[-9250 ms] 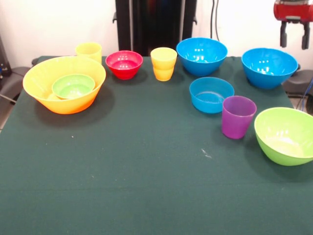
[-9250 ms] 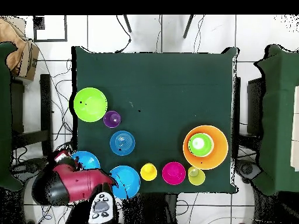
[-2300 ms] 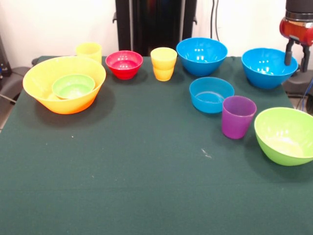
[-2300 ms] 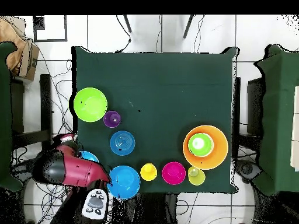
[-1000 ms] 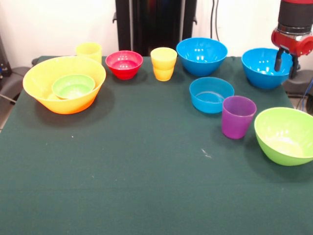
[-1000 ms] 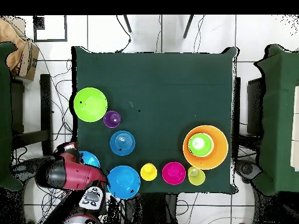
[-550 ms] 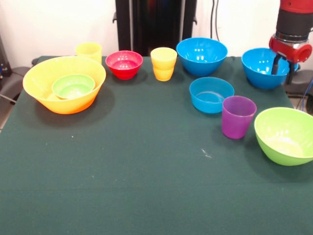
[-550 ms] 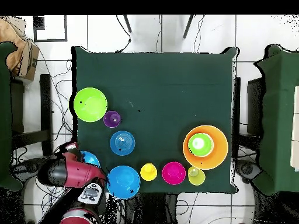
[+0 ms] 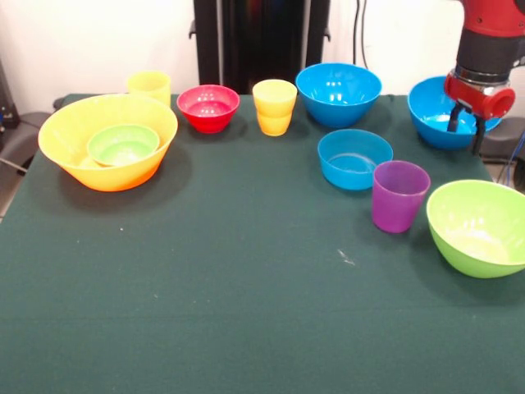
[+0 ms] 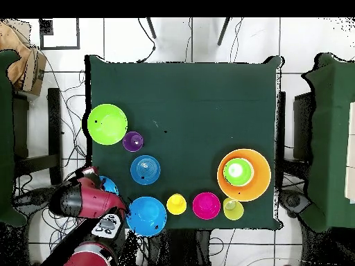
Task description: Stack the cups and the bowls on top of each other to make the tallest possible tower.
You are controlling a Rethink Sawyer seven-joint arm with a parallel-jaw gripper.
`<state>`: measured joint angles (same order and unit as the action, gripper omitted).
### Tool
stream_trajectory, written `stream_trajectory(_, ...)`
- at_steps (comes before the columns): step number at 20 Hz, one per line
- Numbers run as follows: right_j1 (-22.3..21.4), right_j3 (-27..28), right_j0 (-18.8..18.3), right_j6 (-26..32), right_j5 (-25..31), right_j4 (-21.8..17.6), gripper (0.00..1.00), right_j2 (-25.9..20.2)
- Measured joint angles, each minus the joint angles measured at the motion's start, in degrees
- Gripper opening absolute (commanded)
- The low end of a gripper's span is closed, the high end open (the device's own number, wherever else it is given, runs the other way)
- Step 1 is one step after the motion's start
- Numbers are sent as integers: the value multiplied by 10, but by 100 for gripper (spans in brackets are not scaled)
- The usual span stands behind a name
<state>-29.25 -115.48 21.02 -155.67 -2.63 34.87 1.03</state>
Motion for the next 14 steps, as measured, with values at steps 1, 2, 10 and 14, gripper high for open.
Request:
stream_trajectory(1, 1, 2, 2, 0, 0, 0, 100, 2)
stream_trajectory(2, 3, 4, 4, 0, 0, 0, 100, 5)
stream_trajectory(10, 18, 18, 18, 0, 0, 4, 100, 30)
stream_trajectory(14, 25, 26, 34, 0, 0, 10, 0, 49)
